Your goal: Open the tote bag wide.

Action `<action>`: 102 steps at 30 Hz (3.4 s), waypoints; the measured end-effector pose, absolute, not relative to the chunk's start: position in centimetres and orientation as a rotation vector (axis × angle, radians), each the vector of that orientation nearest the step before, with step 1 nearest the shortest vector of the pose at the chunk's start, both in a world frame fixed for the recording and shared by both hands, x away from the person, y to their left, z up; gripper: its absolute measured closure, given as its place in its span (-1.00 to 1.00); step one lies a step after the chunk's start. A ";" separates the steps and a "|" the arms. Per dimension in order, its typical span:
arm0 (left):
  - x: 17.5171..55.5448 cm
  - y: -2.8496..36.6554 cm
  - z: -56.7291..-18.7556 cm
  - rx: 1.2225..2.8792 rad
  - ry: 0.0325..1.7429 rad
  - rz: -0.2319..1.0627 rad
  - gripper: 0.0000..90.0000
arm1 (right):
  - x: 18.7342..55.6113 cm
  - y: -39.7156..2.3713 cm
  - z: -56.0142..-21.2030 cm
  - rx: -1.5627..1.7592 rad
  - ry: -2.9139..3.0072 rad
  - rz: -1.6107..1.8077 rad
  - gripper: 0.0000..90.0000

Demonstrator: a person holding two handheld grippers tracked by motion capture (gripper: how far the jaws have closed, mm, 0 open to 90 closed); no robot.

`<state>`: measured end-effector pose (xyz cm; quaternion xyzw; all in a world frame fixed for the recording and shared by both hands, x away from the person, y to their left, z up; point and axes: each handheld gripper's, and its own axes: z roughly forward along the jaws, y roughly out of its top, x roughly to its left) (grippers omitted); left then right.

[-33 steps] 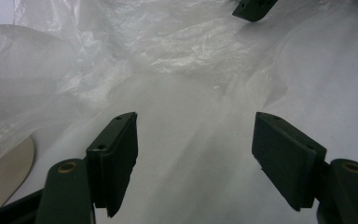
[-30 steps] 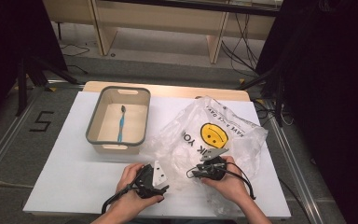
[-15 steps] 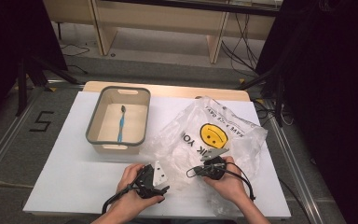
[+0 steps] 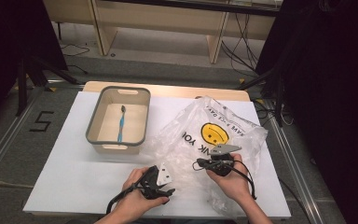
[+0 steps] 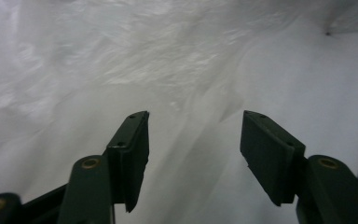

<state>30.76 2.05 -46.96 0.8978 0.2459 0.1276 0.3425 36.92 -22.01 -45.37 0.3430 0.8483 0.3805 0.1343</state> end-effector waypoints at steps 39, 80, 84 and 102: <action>33.2 0.4 -48.2 2.356 0.691 0.218 0.72 | 37.2 -24.0 -37.0 0.953 1.958 1.408 1.00; 32.0 1.6 -46.6 2.273 0.659 0.236 -0.06 | 36.9 -24.5 -35.9 0.935 1.833 1.465 1.00; 31.7 2.2 -45.3 2.218 0.641 0.279 -0.16 | 36.9 -24.4 -35.9 0.934 1.841 1.463 1.00; 38.5 2.1 -38.7 2.042 0.705 0.651 -0.13 | 36.9 -24.3 -36.2 0.934 1.878 1.455 1.00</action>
